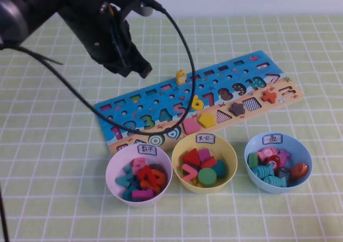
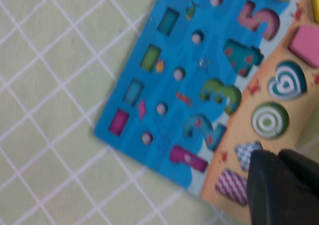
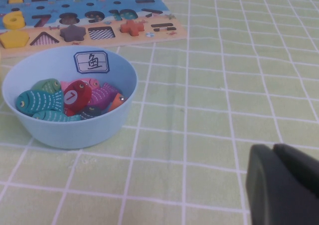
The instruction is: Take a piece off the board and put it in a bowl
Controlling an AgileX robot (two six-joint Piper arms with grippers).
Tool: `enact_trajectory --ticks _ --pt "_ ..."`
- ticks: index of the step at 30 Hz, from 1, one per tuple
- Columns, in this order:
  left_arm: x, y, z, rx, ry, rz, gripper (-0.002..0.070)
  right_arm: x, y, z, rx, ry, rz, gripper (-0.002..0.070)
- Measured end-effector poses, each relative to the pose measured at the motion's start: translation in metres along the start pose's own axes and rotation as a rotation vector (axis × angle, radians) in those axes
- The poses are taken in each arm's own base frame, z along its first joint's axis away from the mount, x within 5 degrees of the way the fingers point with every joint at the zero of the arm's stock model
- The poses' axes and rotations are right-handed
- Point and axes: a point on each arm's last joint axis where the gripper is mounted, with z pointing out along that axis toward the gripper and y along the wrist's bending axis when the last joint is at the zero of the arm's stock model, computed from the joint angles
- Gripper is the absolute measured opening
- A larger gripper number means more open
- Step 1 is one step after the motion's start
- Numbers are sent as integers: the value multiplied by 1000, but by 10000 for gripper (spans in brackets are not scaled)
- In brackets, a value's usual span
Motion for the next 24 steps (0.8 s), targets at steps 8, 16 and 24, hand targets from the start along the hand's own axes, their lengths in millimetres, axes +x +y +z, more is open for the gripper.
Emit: enact_trajectory --ticks 8,16,24 --pt "-45 8 46 -11 -12 0 57 0 0 0 1 0 -3 -18" --pt "-69 5 100 28 -63 -51 499 0 0 0 1 0 -3 -18" --pt "-81 -1 150 49 -198 -111 553 0 0 0 1 0 -3 -18"
